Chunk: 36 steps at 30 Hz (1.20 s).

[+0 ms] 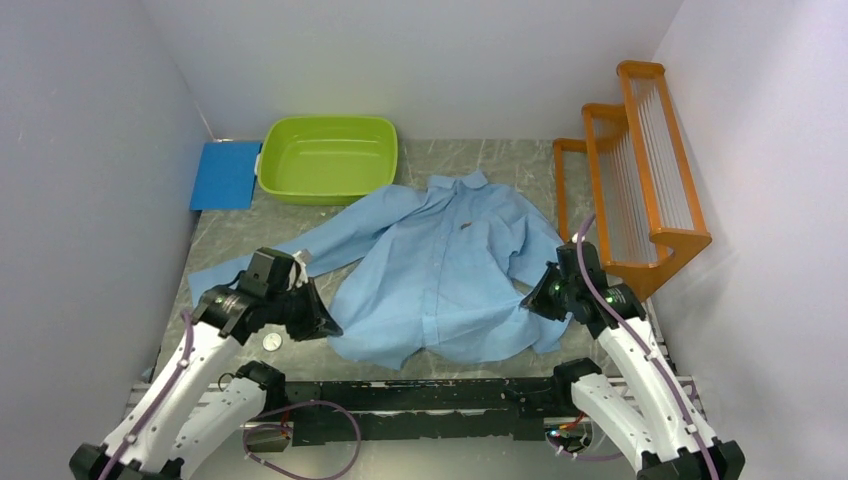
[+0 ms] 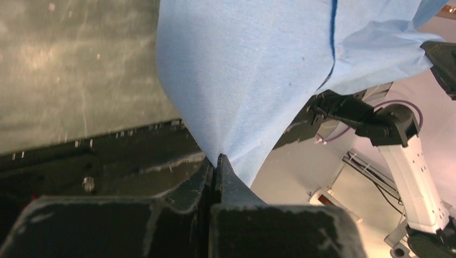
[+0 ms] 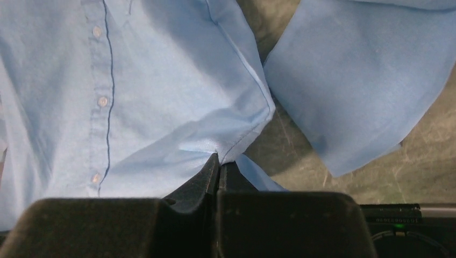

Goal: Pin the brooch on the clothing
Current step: Flatten out the clothes at the center of the board.

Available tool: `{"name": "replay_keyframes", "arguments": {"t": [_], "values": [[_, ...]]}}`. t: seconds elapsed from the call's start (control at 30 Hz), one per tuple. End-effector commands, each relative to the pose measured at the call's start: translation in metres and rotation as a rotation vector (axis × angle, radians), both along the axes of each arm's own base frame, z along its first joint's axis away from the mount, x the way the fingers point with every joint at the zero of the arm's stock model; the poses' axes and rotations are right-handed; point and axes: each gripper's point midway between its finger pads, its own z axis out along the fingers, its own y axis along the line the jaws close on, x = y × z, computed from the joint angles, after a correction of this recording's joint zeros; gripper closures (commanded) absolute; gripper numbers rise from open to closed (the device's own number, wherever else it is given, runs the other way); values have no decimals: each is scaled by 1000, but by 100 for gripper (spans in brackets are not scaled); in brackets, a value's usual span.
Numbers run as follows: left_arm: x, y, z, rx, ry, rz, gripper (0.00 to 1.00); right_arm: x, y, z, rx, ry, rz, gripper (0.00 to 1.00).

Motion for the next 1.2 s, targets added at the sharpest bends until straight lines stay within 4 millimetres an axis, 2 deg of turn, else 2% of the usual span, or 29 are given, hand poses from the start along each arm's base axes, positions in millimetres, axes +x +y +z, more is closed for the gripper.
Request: {"name": "replay_keyframes", "arguments": {"t": [0.0, 0.13, 0.17, 0.2, 0.27, 0.37, 0.4, 0.43, 0.53, 0.67, 0.77, 0.9, 1.03, 1.1, 1.17], "values": [[-57, 28, 14, 84, 158, 20, 97, -22, 3, 13, 33, 58, 14, 100], [-77, 31, 23, 75, 202, 9, 97, -37, -1, 21, 28, 78, 5, 99], [-82, 31, 23, 68, 211, -9, 94, -43, -4, 23, 20, 80, 2, 98], [-85, 33, 23, 74, 209, -21, 88, -46, -6, 25, 14, 75, 3, 94], [-85, 41, 27, 112, 170, -28, 63, -48, -8, 33, 1, 39, 26, 71], [-73, 58, 43, 204, 51, -18, 25, -45, -13, 46, -37, -35, 68, 31], [-64, 65, 47, 247, 5, -11, 19, -42, -12, 51, -41, -64, 89, 25], [-57, 67, 52, 272, -31, -20, 15, -37, -8, 58, -31, -101, 121, 23], [-32, 64, 58, 312, -78, -63, 13, -18, 13, 67, 24, -174, 237, 22], [15, 45, 54, 327, -115, -143, 12, 11, 43, 48, 92, -147, 351, 22], [63, 37, 45, 373, -181, -144, 11, 34, 55, 29, 18, -124, 398, 21], [131, 25, 30, 387, -236, -114, 11, 68, 70, 18, -126, -119, 450, 19], [198, 32, 9, 440, -287, -54, 15, 101, 76, 10, -220, -146, 449, 18], [226, 36, -4, 455, -295, -38, 18, 118, 81, 12, -237, -174, 451, 18], [244, 41, -22, 471, -271, -44, 24, 131, 86, 12, -250, -191, 463, 17]]}}
